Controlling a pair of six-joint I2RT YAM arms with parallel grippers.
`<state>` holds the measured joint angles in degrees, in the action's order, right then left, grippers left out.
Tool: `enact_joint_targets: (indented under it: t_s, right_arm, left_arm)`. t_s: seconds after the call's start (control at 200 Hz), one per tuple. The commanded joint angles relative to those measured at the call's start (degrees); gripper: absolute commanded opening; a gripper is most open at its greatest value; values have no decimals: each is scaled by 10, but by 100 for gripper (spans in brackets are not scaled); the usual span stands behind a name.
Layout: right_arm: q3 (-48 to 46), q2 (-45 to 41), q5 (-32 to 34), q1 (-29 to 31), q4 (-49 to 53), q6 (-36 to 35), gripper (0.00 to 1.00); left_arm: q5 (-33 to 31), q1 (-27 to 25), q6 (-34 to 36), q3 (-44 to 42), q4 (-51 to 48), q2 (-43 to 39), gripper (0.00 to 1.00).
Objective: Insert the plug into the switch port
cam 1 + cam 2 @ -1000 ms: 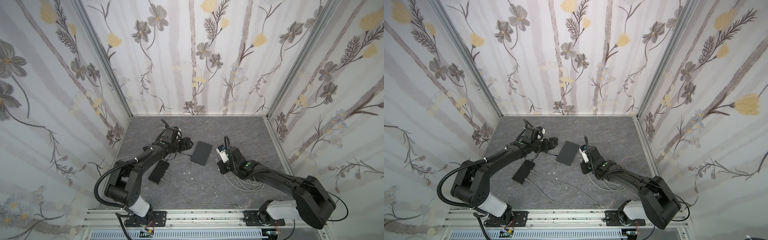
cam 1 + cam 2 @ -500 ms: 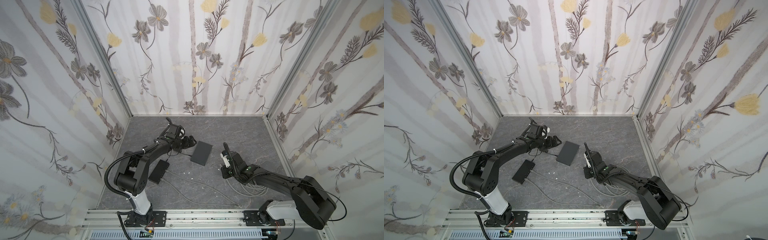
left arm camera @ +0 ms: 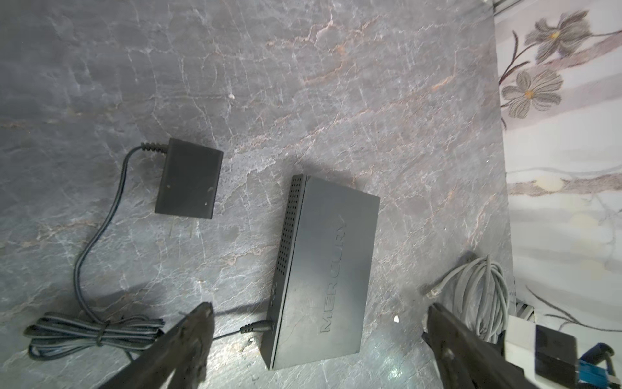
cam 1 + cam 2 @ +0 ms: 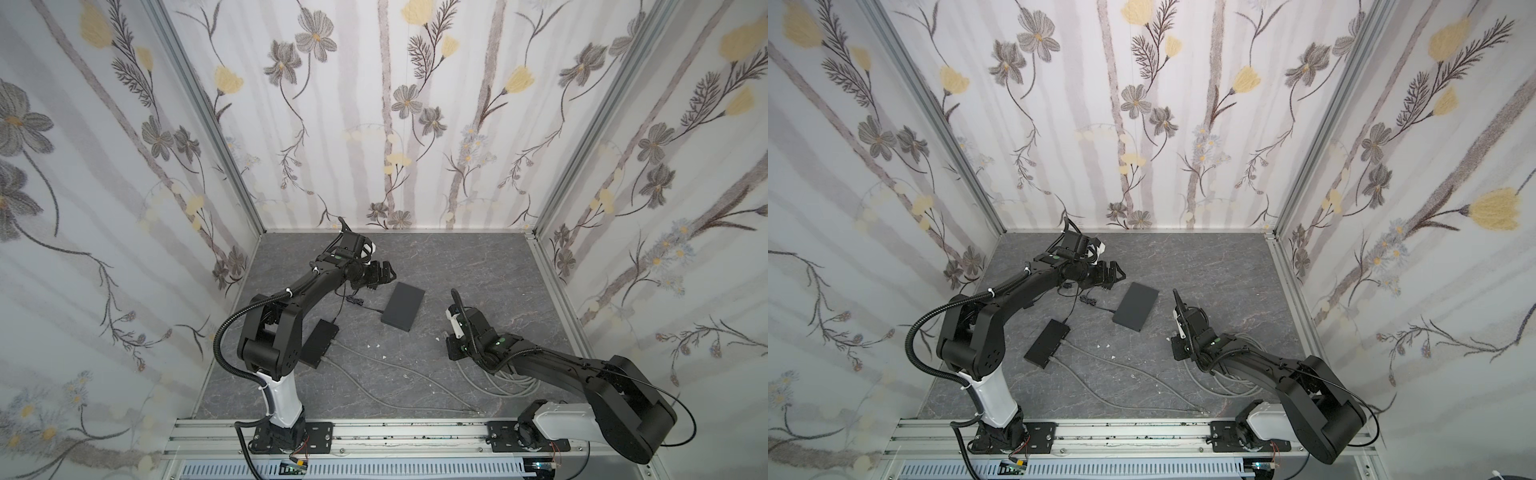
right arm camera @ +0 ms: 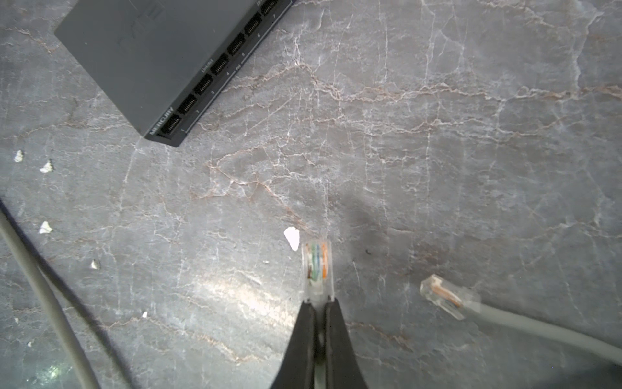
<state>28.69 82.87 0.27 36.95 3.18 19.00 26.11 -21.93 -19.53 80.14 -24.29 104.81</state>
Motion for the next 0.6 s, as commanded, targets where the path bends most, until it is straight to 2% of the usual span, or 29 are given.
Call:
enact_joint_targets:
  t_s: [0.0, 0.18, 0.43, 0.595]
  right_arm:
    - [-9, -17, -14, -3, -42, 8, 0]
    - [-14, -28, -20, -6, -43, 7, 0]
    - [18, -25, -67, 1, -31, 6, 0]
    - [30, -1, -27, 5, -2, 30, 0]
  left_arm:
    - [19, 1, 18, -13, 3, 0, 100]
    - [29, 0, 23, -11, 5, -4, 100]
    - [29, -1, 47, 52, -73, 23, 100]
    - [42, 0, 45, 59, -75, 28, 100]
